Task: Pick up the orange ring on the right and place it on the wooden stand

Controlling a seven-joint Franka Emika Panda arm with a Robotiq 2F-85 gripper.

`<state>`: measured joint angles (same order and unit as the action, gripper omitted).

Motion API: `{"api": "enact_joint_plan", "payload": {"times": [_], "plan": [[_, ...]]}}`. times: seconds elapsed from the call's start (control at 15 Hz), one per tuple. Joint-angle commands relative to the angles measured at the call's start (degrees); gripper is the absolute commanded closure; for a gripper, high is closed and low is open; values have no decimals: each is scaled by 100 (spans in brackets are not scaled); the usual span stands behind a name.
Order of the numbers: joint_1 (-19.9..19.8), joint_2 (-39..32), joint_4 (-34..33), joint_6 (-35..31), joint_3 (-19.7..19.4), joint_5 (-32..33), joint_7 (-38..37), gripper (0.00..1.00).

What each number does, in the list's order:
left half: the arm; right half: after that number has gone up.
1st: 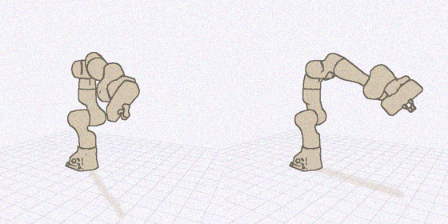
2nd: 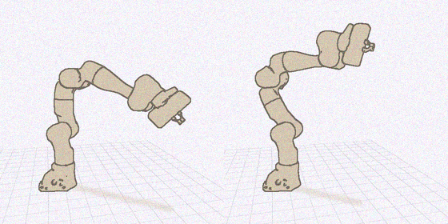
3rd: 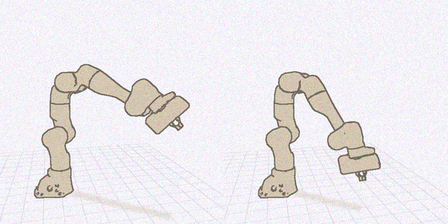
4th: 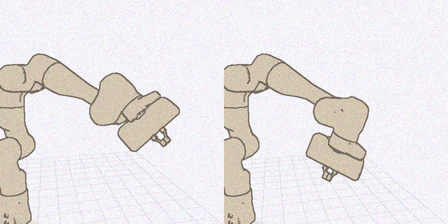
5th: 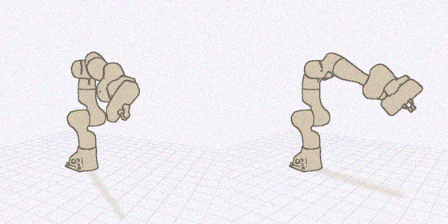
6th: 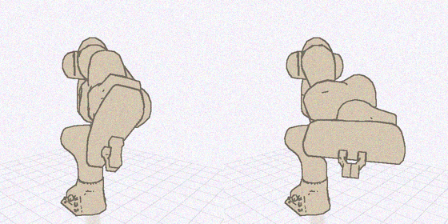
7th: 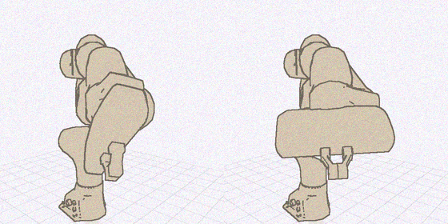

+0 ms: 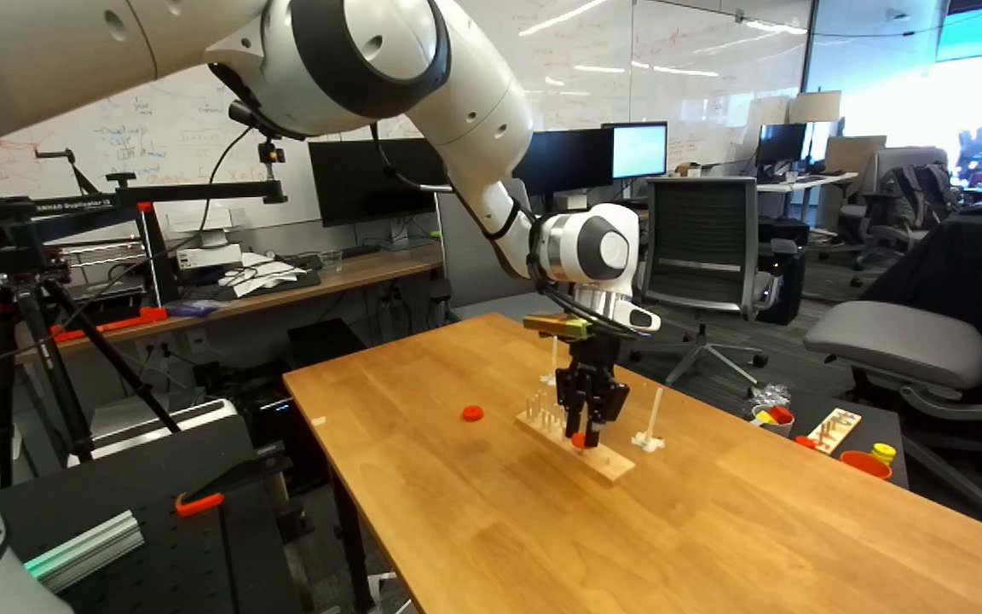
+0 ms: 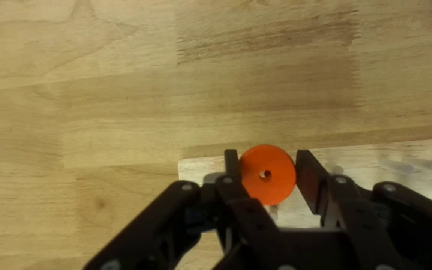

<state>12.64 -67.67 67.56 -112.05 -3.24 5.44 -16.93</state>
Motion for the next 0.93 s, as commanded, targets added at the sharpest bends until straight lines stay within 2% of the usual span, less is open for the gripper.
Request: {"api": "enact_joint_plan", "payload": {"times": [0.0, 0.87], "plan": [[-70, -268, -225, 26, 77, -81, -23, 83], [0, -29, -102, 24, 110, -91, -113, 83]]}}
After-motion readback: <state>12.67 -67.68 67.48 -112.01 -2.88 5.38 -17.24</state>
